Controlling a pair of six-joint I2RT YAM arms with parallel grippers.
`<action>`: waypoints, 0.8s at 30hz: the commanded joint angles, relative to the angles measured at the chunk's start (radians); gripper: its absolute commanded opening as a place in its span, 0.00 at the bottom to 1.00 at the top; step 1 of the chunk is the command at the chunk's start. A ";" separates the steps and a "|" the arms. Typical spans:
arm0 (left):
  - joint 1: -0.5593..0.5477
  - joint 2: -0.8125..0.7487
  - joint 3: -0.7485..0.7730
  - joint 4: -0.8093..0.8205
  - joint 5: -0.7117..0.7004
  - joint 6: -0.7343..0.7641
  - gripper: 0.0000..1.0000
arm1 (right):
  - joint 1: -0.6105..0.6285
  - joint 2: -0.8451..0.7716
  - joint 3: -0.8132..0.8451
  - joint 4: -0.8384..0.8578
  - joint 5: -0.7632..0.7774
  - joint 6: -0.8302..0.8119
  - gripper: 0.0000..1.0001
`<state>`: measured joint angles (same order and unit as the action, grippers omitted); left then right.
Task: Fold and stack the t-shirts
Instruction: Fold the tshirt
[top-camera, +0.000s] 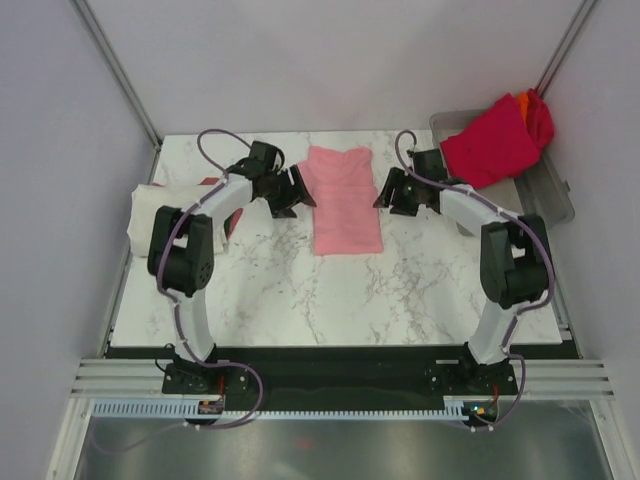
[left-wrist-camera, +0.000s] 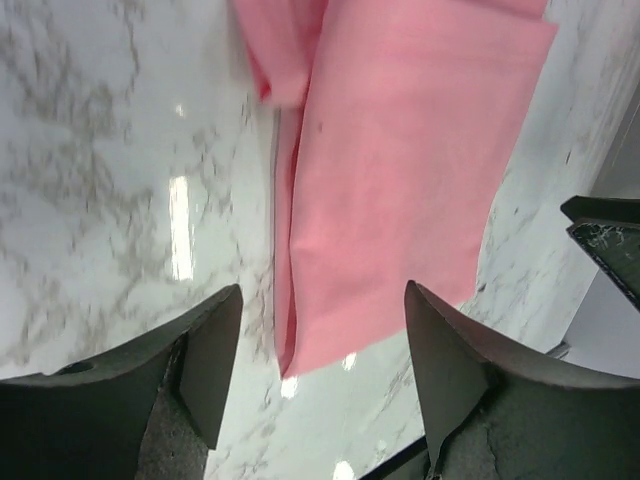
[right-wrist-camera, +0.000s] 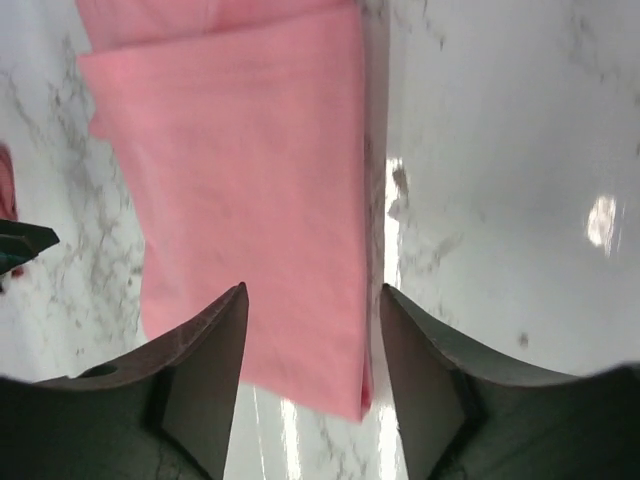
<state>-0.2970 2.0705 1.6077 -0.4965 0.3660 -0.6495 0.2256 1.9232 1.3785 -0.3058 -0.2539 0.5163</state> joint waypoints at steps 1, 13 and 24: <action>-0.039 -0.222 -0.194 0.045 -0.038 0.039 0.73 | 0.003 -0.172 -0.187 0.089 -0.059 -0.004 0.61; -0.111 -0.411 -0.557 0.205 -0.015 0.008 0.72 | 0.009 -0.306 -0.510 0.185 -0.148 -0.029 0.59; -0.159 -0.319 -0.568 0.286 -0.001 -0.032 0.68 | 0.011 -0.196 -0.487 0.241 -0.182 0.011 0.56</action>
<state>-0.4465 1.7164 1.0271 -0.2672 0.3443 -0.6559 0.2317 1.6958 0.8631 -0.1120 -0.4049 0.5167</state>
